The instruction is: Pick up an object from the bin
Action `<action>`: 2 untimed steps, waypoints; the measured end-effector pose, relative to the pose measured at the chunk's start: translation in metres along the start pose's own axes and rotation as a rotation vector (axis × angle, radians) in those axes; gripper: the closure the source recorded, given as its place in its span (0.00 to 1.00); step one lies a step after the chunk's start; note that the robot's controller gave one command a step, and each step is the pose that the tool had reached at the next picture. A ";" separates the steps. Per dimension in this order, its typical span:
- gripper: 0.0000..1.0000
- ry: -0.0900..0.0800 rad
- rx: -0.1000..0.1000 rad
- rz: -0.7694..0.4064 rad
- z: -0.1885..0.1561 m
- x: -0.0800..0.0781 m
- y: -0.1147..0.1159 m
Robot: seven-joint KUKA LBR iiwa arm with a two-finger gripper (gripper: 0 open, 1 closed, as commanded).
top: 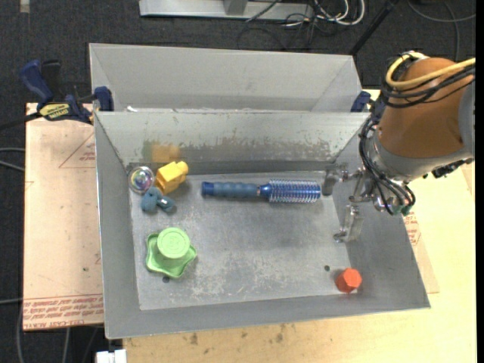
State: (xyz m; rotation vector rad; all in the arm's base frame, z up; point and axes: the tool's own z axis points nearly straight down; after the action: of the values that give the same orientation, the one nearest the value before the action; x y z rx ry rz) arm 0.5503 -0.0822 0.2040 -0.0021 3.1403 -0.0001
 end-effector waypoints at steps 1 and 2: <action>0.00 -0.002 -0.001 -0.136 0.054 -0.065 0.011; 0.00 0.002 -0.003 0.094 0.136 -0.088 0.043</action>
Offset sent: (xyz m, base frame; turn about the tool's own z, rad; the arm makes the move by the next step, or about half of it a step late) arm 0.0634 0.0103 -0.0511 -0.1366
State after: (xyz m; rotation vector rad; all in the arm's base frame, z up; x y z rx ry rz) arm 0.6385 -0.0392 0.0683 0.1449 3.1385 0.0044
